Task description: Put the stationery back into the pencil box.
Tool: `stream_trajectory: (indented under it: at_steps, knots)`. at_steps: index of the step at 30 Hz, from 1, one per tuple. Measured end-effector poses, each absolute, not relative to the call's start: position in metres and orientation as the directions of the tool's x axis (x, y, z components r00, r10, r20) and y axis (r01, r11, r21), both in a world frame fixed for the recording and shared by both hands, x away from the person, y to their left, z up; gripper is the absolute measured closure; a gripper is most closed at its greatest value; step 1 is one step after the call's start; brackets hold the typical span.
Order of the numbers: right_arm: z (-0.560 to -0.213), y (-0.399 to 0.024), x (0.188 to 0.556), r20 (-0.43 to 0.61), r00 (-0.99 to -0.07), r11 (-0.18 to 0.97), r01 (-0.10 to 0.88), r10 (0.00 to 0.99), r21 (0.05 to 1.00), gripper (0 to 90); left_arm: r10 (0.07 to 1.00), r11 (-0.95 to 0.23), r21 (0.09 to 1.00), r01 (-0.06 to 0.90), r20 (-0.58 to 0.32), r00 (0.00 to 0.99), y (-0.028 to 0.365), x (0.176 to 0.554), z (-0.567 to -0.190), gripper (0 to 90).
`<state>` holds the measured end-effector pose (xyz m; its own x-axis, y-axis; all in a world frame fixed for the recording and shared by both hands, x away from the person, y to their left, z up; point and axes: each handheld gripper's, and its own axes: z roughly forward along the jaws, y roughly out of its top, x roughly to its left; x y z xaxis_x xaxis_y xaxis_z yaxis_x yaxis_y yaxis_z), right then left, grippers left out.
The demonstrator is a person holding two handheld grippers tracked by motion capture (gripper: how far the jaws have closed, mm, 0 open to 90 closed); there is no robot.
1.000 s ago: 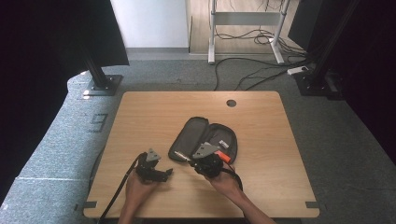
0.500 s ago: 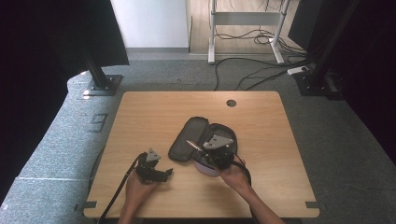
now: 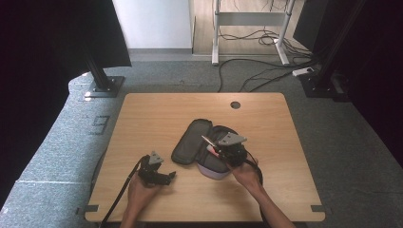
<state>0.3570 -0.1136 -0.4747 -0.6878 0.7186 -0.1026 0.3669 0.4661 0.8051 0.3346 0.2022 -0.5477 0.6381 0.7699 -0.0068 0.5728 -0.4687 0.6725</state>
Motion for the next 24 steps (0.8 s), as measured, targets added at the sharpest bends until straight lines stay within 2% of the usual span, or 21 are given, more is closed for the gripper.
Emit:
stream_trajectory:
  at_steps: [24]
  knots:
    - [-0.513,-0.133,0.391,-0.076,-0.635,0.449,0.451,0.769,0.772,78.4,0.769,-0.47,0.672,0.572,-0.007,0.639,0.202,0.335,-0.548,6.7]
